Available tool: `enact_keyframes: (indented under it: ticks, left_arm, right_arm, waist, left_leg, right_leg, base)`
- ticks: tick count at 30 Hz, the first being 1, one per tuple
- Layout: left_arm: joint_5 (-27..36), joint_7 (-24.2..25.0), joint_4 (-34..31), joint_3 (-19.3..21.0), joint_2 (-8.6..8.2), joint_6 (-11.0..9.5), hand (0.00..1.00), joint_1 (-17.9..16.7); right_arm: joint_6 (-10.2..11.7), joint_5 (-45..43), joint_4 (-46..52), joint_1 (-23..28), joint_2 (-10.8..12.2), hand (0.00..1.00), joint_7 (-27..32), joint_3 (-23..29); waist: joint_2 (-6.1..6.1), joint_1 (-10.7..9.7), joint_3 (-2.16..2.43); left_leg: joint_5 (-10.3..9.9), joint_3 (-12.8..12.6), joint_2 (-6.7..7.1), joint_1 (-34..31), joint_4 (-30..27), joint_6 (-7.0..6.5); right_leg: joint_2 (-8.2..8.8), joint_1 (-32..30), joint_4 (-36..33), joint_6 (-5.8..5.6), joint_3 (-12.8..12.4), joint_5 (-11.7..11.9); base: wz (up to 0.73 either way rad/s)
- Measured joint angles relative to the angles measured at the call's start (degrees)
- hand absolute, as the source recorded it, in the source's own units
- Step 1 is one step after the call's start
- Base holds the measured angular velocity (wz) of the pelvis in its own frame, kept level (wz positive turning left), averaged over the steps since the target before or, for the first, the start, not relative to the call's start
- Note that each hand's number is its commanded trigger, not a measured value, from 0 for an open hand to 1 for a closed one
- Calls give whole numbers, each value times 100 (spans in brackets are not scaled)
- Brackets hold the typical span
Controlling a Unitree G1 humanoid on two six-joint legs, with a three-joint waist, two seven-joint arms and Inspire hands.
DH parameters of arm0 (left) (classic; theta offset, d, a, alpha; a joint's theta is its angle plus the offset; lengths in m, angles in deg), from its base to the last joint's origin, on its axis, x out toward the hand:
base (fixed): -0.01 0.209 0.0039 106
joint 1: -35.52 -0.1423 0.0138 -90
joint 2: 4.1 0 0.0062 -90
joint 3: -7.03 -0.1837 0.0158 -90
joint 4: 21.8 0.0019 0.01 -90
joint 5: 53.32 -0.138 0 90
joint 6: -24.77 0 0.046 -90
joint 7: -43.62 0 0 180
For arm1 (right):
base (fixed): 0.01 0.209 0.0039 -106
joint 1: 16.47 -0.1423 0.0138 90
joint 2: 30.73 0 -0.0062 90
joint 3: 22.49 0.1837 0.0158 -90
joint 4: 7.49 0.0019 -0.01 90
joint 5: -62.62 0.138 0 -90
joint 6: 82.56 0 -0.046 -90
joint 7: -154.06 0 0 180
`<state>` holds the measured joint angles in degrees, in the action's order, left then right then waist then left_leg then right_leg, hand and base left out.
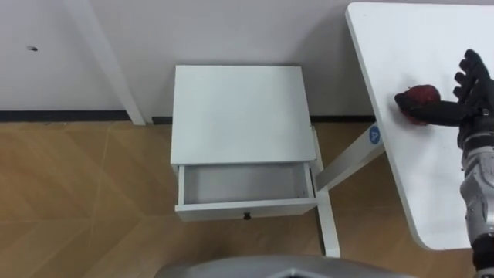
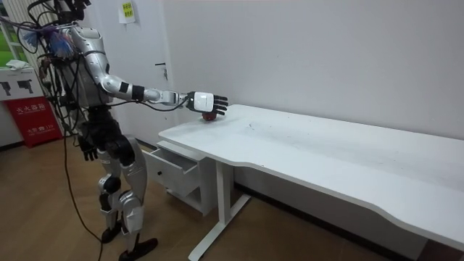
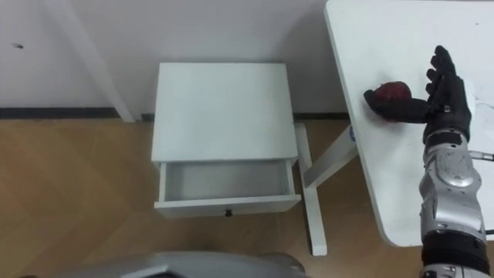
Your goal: Put apple and close drawer
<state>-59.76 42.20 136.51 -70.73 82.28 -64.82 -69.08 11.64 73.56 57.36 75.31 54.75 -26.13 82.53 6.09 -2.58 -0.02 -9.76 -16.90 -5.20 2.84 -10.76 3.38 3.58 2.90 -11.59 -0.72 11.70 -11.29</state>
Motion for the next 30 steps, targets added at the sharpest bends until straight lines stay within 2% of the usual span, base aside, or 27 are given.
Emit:
enact_keyframes:
  ticks: [9,13,14,15,16,17,21,25,30]
  left_arm:
    - [-142,61,-15,0,57,2,0,13]
    - [-188,62,-13,-2,78,49,0,32]
    - [-192,62,-15,-2,80,53,0,32]
    - [-199,64,-14,-4,80,63,0,30]
    - [-203,67,-15,-9,80,87,0,31]
    - [-203,67,-19,-9,81,94,0,31]
    - [-204,67,-19,-10,82,95,0,18]
    - [-203,25,-11,-12,82,94,0,18]
    - [-201,-64,32,-18,81,93,0,16]
  right_arm:
    - [0,-47,-234,-3,-1,0,-222,-13]
    - [35,-356,-546,-72,-4,2,-390,-10]
    - [34,-427,-556,-73,-3,40,-409,-9]
    - [33,-541,-557,-73,-3,51,-439,-9]
    - [26,-659,-562,-73,-3,86,-464,-9]
    - [26,-688,-570,-73,-3,100,-474,-11]
    - [35,-885,-655,-130,-4,100,-426,103]
    - [153,-936,-999,-234,-4,100,-388,337]
    - [148,-1014,-1091,-291,-4,100,-338,386]
  waist:
    - [-5,-3,1]
    - [-2,-18,4]
    - [-3,-17,3]
    - [-3,-14,3]
    - [-6,-11,1]
    - [-6,-10,1]
    - [-4,-10,10]
    - [-4,-8,13]
    - [-8,-4,13]
  left_leg:
    - [0,57,2,-16,-11,0]
    - [0,127,0,-26,-23,-1]
    - [0,129,-2,-27,-27,-1]
    - [0,131,-3,-28,-46,-1]
    - [-1,132,-3,-31,-61,-2]
    - [-3,136,-2,-34,-67,-6]
    - [-11,143,-7,-65,-99,-18]
    - [-13,164,-6,-12,-99,-18]
    - [-13,194,-8,-16,-97,-17]
  right_leg:
    - [-2,7,6,0,17,0]
    - [3,26,2,2,93,1]
    - [2,29,1,3,95,2]
    - [3,39,1,3,100,2]
    - [4,53,4,3,104,2]
    - [3,57,6,3,103,2]
    - [-6,59,84,4,102,5]
    - [-13,129,96,2,103,10]
    - [-19,137,93,7,110,13]
  base:
    - [1]
    - [6]
    - [0]
    - [3]
    - [4]
    - [4]
    - [0]
    - [1]
    - [0]
